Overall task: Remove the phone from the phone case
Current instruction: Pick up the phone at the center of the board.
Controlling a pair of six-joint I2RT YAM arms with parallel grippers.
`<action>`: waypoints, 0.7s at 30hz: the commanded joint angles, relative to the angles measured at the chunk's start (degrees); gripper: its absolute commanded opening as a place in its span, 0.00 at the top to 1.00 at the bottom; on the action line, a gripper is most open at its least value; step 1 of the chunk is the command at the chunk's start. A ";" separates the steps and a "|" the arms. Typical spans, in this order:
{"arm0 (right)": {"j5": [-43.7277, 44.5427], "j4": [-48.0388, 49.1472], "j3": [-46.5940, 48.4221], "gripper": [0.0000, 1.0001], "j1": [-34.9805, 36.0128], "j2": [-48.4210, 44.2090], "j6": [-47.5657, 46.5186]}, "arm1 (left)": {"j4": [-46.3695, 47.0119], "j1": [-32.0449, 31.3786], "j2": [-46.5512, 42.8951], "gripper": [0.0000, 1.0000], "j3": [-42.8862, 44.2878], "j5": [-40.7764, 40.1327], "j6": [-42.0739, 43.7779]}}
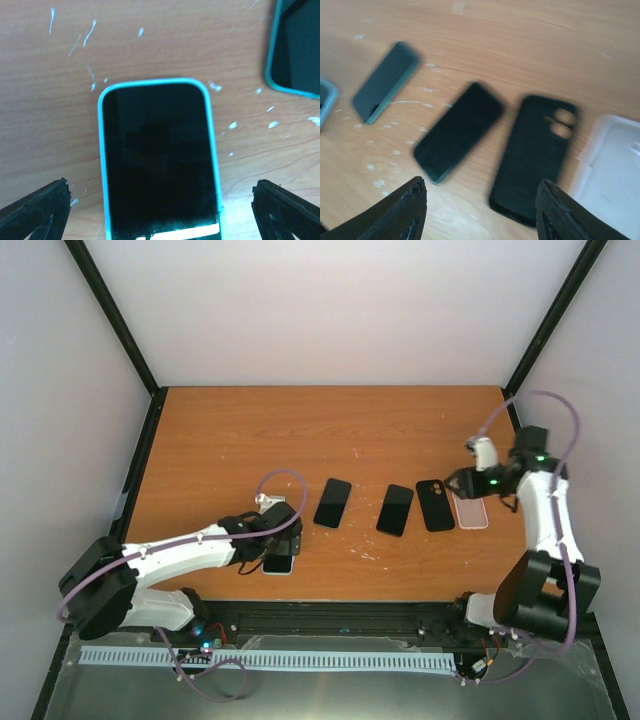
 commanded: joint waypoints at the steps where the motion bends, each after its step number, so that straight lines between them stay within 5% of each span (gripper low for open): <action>1: -4.04 11.18 -5.95 0.40 14.44 -7.18 6.51 | -7.39 1.56 2.51 0.00 4.00 0.50 -3.29; 7: -8.22 24.24 -13.26 0.41 22.98 -10.49 10.77 | -6.07 6.62 3.44 0.00 4.78 3.15 -3.24; 11: -5.90 22.34 -13.36 0.40 24.13 -9.87 8.91 | -3.59 11.09 5.39 0.01 6.04 10.31 1.83; 21: -7.88 20.87 -14.41 0.40 24.14 -11.82 8.34 | -7.46 12.09 20.09 0.00 16.87 13.33 7.80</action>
